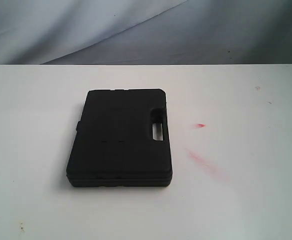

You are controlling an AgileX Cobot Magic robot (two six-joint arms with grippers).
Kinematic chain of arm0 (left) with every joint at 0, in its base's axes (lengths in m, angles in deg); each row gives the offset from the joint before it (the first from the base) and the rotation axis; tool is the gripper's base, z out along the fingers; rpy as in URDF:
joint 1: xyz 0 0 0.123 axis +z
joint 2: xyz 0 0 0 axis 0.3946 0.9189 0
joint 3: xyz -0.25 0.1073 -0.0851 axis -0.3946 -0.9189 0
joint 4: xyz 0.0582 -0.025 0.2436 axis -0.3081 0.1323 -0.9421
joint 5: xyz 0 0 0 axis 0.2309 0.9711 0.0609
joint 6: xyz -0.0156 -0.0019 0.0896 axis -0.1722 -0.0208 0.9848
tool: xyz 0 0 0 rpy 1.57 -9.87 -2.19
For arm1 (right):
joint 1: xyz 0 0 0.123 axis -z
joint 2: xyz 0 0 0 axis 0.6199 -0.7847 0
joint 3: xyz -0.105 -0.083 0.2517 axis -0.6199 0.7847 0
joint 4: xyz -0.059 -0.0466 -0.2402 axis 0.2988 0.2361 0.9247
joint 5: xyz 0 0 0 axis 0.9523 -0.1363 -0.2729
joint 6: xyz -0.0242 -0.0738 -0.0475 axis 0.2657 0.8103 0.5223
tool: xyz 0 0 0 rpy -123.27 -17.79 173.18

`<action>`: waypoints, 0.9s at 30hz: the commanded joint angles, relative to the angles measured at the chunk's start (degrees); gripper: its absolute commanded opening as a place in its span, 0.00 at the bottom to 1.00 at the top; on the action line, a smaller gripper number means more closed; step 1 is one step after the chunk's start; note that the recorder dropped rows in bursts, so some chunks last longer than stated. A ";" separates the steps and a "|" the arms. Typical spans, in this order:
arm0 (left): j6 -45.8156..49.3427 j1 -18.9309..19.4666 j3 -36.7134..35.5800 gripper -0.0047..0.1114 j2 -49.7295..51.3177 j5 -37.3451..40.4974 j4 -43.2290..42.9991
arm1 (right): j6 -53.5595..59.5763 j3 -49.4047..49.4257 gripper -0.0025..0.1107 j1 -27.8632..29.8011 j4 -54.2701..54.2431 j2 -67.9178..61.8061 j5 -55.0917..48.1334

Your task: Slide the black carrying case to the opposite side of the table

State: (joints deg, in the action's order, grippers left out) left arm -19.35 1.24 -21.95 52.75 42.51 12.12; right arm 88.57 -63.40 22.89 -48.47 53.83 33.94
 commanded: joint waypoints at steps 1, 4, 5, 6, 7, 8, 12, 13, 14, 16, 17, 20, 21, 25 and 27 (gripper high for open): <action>9.33 3.07 -3.31 0.04 -5.32 -3.24 4.16 | -0.11 0.23 0.02 0.24 0.25 0.38 0.07; 9.84 6.58 -7.02 0.04 -9.68 -6.21 6.99 | -0.11 0.23 0.02 0.24 0.25 0.38 0.07; 9.84 7.47 -7.97 0.04 -10.76 -6.35 7.27 | -0.11 0.23 0.02 0.24 0.25 0.38 0.07; 10.37 9.19 -9.26 0.04 -12.23 -6.35 7.72 | -0.11 0.23 0.02 0.24 0.25 0.38 0.07; 11.41 10.20 -10.05 0.04 -13.10 -6.35 8.48 | -0.11 0.23 0.02 0.24 0.25 0.38 0.07; 11.68 11.20 -10.84 0.04 -13.93 -6.35 8.79 | -0.11 0.23 0.02 0.24 0.25 0.38 0.07; 11.68 14.60 -13.44 0.04 -17.05 -6.35 9.80 | -0.11 0.23 0.02 0.24 0.25 0.38 0.07; 11.68 15.17 -14.05 0.04 -17.91 -6.47 10.05 | -0.11 0.23 0.02 0.24 0.25 0.38 0.07; 11.68 15.45 -14.65 0.04 -18.75 -6.47 10.05 | -0.11 0.23 0.02 0.24 0.25 0.38 0.07; 12.78 15.44 -15.64 0.04 -20.06 -6.91 10.24 | -0.11 0.23 0.02 0.24 0.25 0.38 0.07; 13.04 15.44 -16.13 0.04 -20.70 -7.21 10.36 | -0.11 0.23 0.02 0.24 0.25 0.38 0.07; 14.03 15.44 -17.80 0.04 -22.61 -7.89 10.49 | -0.11 0.23 0.02 0.24 0.25 0.38 0.07; 14.03 15.44 -18.31 0.04 -23.17 -7.95 10.49 | -0.11 0.23 0.02 0.24 0.25 0.38 0.07; 14.03 15.44 -18.31 0.04 -26.15 -7.67 10.49 | -0.11 0.23 0.02 0.24 0.25 0.38 0.07; 14.03 15.44 -18.31 0.04 -27.28 -7.62 10.49 | -0.11 0.23 0.02 0.24 0.25 0.38 0.07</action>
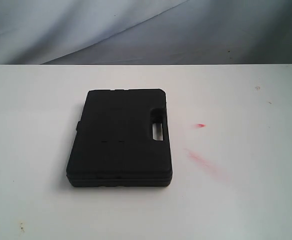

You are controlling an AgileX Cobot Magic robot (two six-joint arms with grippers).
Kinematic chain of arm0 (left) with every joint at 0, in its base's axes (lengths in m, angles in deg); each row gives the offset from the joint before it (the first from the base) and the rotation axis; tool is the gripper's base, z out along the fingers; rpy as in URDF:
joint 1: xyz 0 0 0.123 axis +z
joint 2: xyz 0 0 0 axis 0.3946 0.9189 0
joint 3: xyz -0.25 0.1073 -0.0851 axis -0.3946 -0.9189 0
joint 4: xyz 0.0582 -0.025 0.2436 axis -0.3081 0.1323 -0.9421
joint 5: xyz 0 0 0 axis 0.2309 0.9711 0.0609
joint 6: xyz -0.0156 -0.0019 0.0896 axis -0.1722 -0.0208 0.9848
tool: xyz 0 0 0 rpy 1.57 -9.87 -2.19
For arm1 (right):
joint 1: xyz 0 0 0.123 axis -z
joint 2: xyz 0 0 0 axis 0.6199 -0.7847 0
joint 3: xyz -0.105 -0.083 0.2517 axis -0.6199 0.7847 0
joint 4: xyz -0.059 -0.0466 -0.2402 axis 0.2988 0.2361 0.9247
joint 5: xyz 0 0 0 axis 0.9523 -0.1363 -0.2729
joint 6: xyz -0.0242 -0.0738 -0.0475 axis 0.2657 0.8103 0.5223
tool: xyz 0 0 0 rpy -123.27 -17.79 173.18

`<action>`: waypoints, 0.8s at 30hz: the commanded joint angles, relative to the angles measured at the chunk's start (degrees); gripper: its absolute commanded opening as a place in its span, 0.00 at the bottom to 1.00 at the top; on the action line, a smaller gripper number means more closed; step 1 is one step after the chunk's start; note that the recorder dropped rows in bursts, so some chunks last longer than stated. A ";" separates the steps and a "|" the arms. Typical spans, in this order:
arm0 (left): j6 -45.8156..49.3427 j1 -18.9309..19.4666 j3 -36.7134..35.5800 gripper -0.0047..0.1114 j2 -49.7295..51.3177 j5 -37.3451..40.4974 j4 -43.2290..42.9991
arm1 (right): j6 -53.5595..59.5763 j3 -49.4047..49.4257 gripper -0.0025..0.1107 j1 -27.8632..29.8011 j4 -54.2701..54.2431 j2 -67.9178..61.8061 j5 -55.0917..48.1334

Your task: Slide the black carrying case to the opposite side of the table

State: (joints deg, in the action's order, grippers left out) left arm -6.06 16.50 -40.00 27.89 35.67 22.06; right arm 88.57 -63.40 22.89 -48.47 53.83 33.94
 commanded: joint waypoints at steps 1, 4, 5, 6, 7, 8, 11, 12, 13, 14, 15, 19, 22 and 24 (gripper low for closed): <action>0.74 0.17 -0.25 0.04 -2.74 -0.76 0.55 | -0.11 0.23 0.02 0.24 0.25 0.38 0.07; 0.74 0.17 -0.25 0.04 -2.74 -1.01 -0.07 | -0.11 0.23 0.02 0.24 0.25 0.38 0.07; 0.74 0.17 -0.25 0.04 -2.74 -1.14 -0.07 | -0.11 0.23 0.02 0.24 0.25 0.38 0.07; 0.74 0.17 -0.25 0.04 -2.74 -1.14 -0.07 | -0.11 0.23 0.02 0.24 0.25 0.38 0.07; 0.74 0.17 -0.25 0.04 -2.74 -1.15 -0.07 | -0.11 0.23 0.02 0.24 0.25 0.38 0.07; 0.74 0.17 -0.25 0.04 -2.74 -1.15 -0.07 | -0.11 0.23 0.02 0.24 0.25 0.38 0.07; 0.86 0.17 -0.25 0.04 -2.74 -1.15 -0.78 | -0.11 0.23 0.02 0.24 0.25 0.38 0.07; 0.86 0.17 -0.25 0.04 -2.74 -1.15 -0.90 | -0.11 0.23 0.02 0.24 0.25 0.38 0.07; 0.86 0.17 -0.25 0.04 -2.74 -1.15 -0.90 | -0.11 0.23 0.02 0.24 0.25 0.38 0.07; 0.86 0.17 -0.25 0.04 -2.74 -1.15 -0.90 | -0.11 0.23 0.02 0.24 0.25 0.38 0.07; 0.86 0.17 -0.25 0.04 -2.74 -1.02 -0.92 | -0.11 0.23 0.02 0.24 0.25 0.38 0.07; 0.86 0.17 -0.25 0.04 -2.74 -0.89 -4.29 | -0.11 0.23 0.02 0.24 0.25 0.38 0.07; 0.86 0.17 -0.25 0.04 -2.74 -0.77 -4.90 | -0.11 0.23 0.02 0.24 0.25 0.38 0.07; 0.86 0.17 -0.25 0.04 -2.74 -0.37 -4.73 | -0.11 0.23 0.02 0.24 0.25 0.38 0.07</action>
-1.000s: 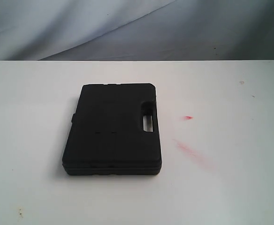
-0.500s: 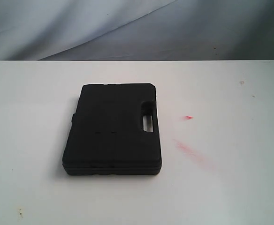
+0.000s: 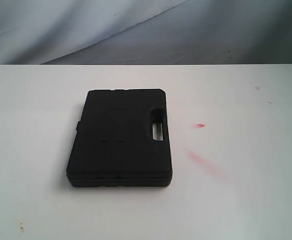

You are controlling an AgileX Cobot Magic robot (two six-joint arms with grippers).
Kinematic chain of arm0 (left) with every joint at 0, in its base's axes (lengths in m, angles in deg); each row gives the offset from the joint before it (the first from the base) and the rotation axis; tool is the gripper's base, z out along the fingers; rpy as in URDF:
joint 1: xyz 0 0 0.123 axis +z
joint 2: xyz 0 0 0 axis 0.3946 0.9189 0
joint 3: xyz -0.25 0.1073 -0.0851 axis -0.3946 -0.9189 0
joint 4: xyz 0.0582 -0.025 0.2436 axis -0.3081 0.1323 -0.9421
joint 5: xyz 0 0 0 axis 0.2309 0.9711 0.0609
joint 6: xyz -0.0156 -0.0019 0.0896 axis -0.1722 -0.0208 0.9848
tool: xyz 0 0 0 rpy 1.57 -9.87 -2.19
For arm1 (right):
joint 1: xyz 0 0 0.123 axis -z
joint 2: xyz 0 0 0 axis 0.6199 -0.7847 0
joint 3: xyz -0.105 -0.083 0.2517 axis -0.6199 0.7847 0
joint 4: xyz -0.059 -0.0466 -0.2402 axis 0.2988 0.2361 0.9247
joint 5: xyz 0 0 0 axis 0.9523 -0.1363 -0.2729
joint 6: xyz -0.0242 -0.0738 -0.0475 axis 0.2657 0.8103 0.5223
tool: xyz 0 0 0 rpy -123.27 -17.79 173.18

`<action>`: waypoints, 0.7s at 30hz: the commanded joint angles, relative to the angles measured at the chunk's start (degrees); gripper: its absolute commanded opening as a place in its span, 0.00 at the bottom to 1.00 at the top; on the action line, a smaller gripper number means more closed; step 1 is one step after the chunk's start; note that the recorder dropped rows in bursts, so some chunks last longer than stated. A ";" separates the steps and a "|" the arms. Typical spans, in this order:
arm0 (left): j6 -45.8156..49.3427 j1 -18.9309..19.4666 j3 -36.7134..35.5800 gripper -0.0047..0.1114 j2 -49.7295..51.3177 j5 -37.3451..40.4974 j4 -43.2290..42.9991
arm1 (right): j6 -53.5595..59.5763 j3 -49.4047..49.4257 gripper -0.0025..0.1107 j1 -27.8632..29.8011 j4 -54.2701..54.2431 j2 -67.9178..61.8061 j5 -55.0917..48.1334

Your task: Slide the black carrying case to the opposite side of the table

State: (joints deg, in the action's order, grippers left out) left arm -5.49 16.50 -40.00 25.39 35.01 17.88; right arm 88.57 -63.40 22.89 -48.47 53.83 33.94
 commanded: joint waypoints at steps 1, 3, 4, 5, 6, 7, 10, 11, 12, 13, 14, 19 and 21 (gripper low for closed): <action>0.30 0.17 -0.25 0.04 -0.24 0.81 -0.55 | -0.11 0.23 0.02 0.24 0.25 0.38 0.07; 0.30 0.17 -0.25 0.04 -0.24 1.01 -0.55 | -0.11 0.23 0.02 0.24 0.25 0.38 0.07; 0.30 0.17 -0.25 0.04 -0.24 1.01 -0.55 | -0.11 0.23 0.02 0.24 0.25 0.38 0.07; 0.30 0.17 -0.25 0.04 -0.24 1.01 -0.55 | -0.11 0.23 0.02 0.24 0.25 0.38 0.07; 0.30 0.17 -0.25 0.04 -0.24 1.01 -0.55 | -0.11 0.23 0.02 0.24 0.25 0.38 0.07; 0.30 0.17 -0.25 0.04 -0.24 1.01 -0.55 | -0.11 0.23 0.02 0.24 0.25 0.38 0.07; 0.30 0.17 -0.25 0.04 -0.24 1.01 -0.55 | -0.11 0.23 0.02 0.24 0.25 0.38 0.07; 0.30 0.17 -0.25 0.04 -0.24 1.01 -0.55 | -0.11 0.23 0.02 0.24 0.25 0.38 0.07; 0.30 0.17 -0.25 0.04 -0.24 1.01 -0.55 | -0.11 0.23 0.02 0.24 0.25 0.38 0.07; 0.30 0.17 -0.25 0.04 -0.24 1.01 -0.55 | -0.11 0.23 0.02 0.24 0.25 0.38 0.07; 0.30 0.17 -0.25 0.04 -0.24 1.01 -0.55 | -0.11 0.23 0.02 0.24 0.25 0.38 0.07; 0.30 0.17 -0.25 0.04 -0.24 1.01 -0.55 | -0.11 0.23 0.02 0.24 0.25 0.38 0.07; 0.30 0.17 -0.25 0.04 -0.24 1.01 -0.55 | -0.11 0.23 0.02 0.24 0.25 0.38 0.07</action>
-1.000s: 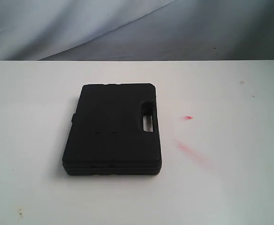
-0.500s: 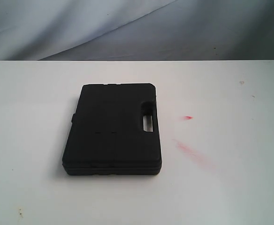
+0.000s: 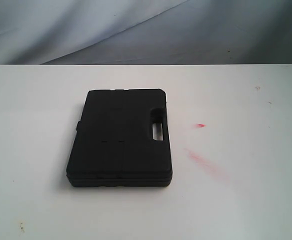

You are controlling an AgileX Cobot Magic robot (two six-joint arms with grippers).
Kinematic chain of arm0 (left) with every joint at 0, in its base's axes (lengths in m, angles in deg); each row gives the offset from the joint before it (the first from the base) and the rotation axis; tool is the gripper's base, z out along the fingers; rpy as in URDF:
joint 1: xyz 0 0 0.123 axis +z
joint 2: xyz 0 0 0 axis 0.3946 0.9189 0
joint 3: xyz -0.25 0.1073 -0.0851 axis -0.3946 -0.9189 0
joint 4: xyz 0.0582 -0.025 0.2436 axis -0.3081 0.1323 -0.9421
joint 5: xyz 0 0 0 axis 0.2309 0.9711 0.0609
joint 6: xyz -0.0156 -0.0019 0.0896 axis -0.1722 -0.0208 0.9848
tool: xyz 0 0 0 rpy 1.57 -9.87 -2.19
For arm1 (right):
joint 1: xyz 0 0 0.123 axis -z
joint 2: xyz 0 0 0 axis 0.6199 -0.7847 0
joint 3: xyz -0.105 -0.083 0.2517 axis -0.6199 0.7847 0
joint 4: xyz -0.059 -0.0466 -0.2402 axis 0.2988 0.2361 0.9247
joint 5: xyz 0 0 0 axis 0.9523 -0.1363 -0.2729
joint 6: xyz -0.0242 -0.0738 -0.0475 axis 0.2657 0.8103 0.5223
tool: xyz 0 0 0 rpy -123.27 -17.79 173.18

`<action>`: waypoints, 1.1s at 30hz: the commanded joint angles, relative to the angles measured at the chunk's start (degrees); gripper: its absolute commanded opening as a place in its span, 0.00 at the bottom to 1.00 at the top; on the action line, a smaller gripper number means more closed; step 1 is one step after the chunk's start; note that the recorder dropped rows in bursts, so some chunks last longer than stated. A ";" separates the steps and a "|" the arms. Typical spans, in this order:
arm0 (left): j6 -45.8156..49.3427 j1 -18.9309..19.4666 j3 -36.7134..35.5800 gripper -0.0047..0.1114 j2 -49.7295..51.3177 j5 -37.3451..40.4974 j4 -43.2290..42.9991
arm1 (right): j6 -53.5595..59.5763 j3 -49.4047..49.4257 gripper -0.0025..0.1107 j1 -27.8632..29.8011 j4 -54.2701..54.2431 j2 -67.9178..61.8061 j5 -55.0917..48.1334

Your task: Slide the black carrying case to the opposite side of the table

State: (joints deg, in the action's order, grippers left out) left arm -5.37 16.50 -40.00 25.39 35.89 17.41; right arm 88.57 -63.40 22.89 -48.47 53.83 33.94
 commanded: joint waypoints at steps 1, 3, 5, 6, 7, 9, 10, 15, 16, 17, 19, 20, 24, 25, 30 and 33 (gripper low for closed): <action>0.17 0.17 -0.25 0.04 -0.24 0.13 -0.08 | -0.11 0.23 0.02 0.24 0.25 0.38 0.07; 0.17 0.17 -0.25 0.04 -0.24 0.13 -0.08 | -0.11 0.23 0.02 0.24 0.25 0.38 0.07; 0.17 0.17 -0.25 0.04 -0.24 0.13 -0.08 | -0.11 0.23 0.02 0.24 0.25 0.38 0.07; 0.17 0.17 -0.25 0.04 -0.24 0.13 -0.08 | -0.11 0.23 0.02 0.24 0.25 0.38 0.07; 0.17 0.17 -0.25 0.04 -0.24 0.13 -0.08 | -0.11 0.23 0.02 0.24 0.25 0.38 0.07; 0.17 0.17 -0.25 0.04 -0.24 0.13 -0.08 | -0.11 0.23 0.02 0.24 0.25 0.38 0.07; 0.17 0.17 -0.25 0.04 -0.24 0.13 -0.08 | -0.11 0.23 0.02 0.24 0.25 0.38 0.07; 0.17 0.17 -0.25 0.04 -0.24 0.13 -0.08 | -0.11 0.23 0.02 0.24 0.25 0.38 0.07; 0.17 0.17 -0.25 0.04 -0.24 0.13 -0.08 | -0.11 0.23 0.02 0.24 0.25 0.38 0.07; 0.17 0.17 -0.25 0.04 -0.24 0.13 -0.08 | -0.11 0.23 0.02 0.24 0.25 0.38 0.07; 0.17 0.17 -0.25 0.04 -0.24 0.13 -0.08 | -0.11 0.23 0.02 0.24 0.25 0.38 0.07; 0.17 0.17 -0.25 0.04 -0.24 0.13 -0.08 | -0.11 0.23 0.02 0.24 0.25 0.38 0.07; 0.17 0.17 -0.25 0.04 -0.24 0.13 -0.08 | -0.11 0.23 0.02 0.24 0.25 0.38 0.92; 0.17 0.17 -0.25 0.04 -0.24 0.13 -0.08 | -0.11 0.23 0.02 0.24 0.25 0.38 1.21; 0.17 0.17 -0.25 0.04 -0.24 0.13 -0.08 | -0.11 0.23 0.02 0.24 0.25 0.38 2.40; 0.17 0.17 -0.25 0.04 -0.24 0.13 -0.08 | -0.11 0.23 0.02 0.24 0.25 0.38 2.50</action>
State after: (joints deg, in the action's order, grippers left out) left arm -5.37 16.50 -40.00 25.39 35.89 17.41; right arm 88.57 -63.40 22.89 -48.47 53.83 35.42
